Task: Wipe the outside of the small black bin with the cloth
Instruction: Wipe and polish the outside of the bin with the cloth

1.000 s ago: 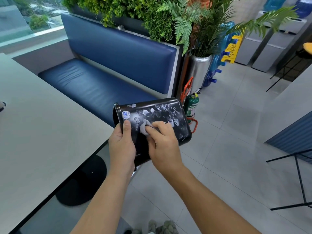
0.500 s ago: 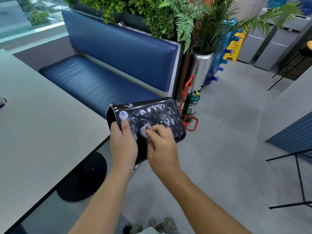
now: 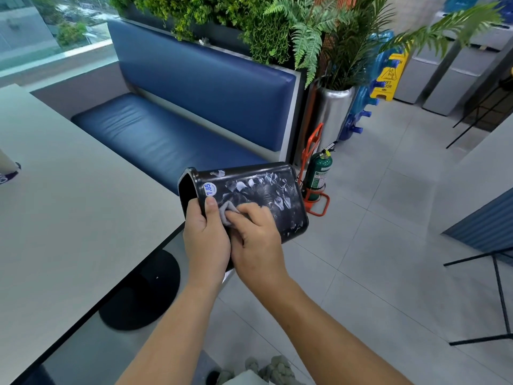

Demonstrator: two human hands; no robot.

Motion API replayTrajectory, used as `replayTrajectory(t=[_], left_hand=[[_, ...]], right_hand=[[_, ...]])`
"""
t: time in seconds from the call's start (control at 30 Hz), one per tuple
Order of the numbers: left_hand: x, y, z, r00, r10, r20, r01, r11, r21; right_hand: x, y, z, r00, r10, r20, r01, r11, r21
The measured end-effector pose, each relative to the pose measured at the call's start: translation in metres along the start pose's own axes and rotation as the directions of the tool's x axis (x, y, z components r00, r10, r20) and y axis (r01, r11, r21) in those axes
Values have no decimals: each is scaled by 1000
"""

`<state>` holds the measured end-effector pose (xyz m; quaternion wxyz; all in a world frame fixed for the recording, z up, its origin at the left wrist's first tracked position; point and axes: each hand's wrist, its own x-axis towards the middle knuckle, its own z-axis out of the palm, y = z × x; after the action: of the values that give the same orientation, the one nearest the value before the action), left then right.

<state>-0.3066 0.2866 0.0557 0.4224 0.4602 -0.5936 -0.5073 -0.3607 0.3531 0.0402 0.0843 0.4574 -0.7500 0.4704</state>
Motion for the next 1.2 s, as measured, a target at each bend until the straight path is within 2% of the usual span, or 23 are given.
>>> replayTrajectory(t=[0.17,0.3,0.5,0.7,0.8,0.9,1.1,1.2], left_hand=[[-7,4,-1,1000,10,0,-10,1000,26],[-11,5,-1,1000,24,7,-24,999,23],[-12,4,-3,999,47,11,-47,997,53],[-12,7,-7,998,61,4,-61,997,51],[-11,6,-7,997,70,16,-71,995,66],[-10,3,-8,998,60,20,-61,997,49],[-9,6,-13,998,53,24,-53,998,33],[-8,5,-12,998,50,27,-52,998,46]], right_hand=[[39,4,-3,997,52,-49,-53,998,-24],[18,4,-13,996,30,-84,-35,998,-57],[30,-9,-8,999,35,-32,-36,999,-30],[31,8,-21,991,102,-90,-110,989,-94],[15,-4,-15,995,59,-85,-64,996,-64],[35,-7,-9,997,41,-65,-44,998,-50],[41,20,-20,982,132,-132,-150,980,-130],[23,5,-11,991,88,-96,-99,990,-105]])
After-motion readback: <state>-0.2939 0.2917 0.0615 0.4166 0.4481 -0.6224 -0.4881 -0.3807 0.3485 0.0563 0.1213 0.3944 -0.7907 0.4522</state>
